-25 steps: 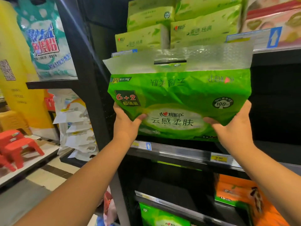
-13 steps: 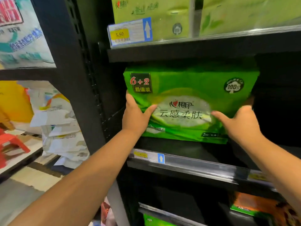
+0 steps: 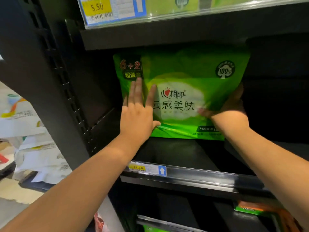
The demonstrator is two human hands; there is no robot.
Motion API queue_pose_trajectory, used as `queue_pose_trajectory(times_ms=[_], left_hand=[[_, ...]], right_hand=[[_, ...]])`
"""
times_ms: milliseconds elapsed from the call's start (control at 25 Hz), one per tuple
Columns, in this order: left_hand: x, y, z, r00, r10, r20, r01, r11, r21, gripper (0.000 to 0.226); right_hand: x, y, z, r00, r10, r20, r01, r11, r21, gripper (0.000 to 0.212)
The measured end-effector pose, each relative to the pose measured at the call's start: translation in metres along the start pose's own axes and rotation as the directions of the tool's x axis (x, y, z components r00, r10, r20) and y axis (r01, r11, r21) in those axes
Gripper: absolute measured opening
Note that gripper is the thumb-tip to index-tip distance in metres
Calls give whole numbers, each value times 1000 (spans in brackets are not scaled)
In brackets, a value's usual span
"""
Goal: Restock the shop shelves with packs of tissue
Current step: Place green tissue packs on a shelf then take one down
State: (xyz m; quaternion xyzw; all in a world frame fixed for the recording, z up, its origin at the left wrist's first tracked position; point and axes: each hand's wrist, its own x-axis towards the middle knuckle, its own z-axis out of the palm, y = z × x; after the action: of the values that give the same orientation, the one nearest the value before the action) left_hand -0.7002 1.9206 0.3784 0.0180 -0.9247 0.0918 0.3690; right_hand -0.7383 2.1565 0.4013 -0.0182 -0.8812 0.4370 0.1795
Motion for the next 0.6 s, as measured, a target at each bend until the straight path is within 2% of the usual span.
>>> queue_pose_trajectory(times_ms=[80,200,320,440,480,520,560,600], left_hand=[[6,2,6,998,44,35,-43,999,-17,131],[18,5,10,990,26,140,-13,996,-89,126],[22,8,13,987,21,158,-14,999,-49,125],[18,8,13,985,1,175,8,999,-50,123],[15,6,12,989,13,149,-4,998,-63,121],[12,2,13,995,45,94,-40,997,-63,119],[8,-2,16,996,87,26,-86,995,-48,116],[4,-6,20,993,118,-27,-119,992,-29,113]], right_hand=[[8,1,6,999,35,17,-35,999,-38,133],[13,1,11,998,48,39,-42,988,-147,130],[17,2,14,998,26,65,-17,989,-145,129],[6,-2,12,996,86,32,-81,986,-149,128],[-2,-2,8,999,49,-22,-53,970,-238,116],[-11,-1,6,994,-74,-81,37,921,-388,94],[-20,2,5,961,-260,-96,175,836,-520,73],[-27,6,6,908,-416,-51,309,747,-589,66]])
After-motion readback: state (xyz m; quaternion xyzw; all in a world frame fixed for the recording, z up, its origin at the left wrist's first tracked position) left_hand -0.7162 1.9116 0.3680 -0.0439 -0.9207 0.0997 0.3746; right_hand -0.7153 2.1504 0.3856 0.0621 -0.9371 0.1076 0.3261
